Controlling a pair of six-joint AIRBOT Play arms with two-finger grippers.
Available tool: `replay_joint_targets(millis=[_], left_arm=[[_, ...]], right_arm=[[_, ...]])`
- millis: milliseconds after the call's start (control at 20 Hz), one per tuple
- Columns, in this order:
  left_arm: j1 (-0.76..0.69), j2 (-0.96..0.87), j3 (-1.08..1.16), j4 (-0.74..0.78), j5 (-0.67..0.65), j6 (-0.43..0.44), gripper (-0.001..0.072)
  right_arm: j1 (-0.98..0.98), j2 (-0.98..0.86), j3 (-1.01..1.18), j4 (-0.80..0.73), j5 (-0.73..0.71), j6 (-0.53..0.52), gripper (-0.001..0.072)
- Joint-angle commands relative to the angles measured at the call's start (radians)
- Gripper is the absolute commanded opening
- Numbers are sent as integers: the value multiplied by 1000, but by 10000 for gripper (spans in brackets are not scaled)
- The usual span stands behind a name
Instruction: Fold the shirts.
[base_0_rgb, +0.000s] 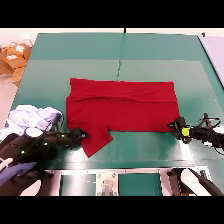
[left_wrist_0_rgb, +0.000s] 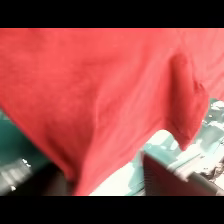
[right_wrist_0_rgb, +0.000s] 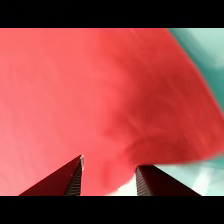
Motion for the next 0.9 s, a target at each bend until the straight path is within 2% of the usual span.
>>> replay_joint_targets(millis=[0,50,100,150,300,500,650,750,850], left_arm=[[-34,-41,26,-104,80,110,95],[-34,-41,54,-102,72,142,30],[-34,-41,93,-75,59,139,23],[-34,-41,139,-12,23,129,23],[-34,-39,273,275,-177,-47,23],[-35,64,289,398,-335,-130,22],[-34,190,293,529,-396,-223,22],[-34,197,321,547,-413,-235,22],[-34,193,372,547,-372,-228,22]], right_arm=[[1,-62,16,53,-44,-68,365],[1,-61,32,53,-42,-89,232],[1,-61,55,52,-24,-119,22],[0,-61,83,37,9,-132,12],[-1,-61,182,-101,131,-118,11],[0,-47,226,-290,219,-4,10],[0,2,228,-331,264,25,11],[1,51,252,-326,309,41,11],[8,85,306,-318,332,44,10]])
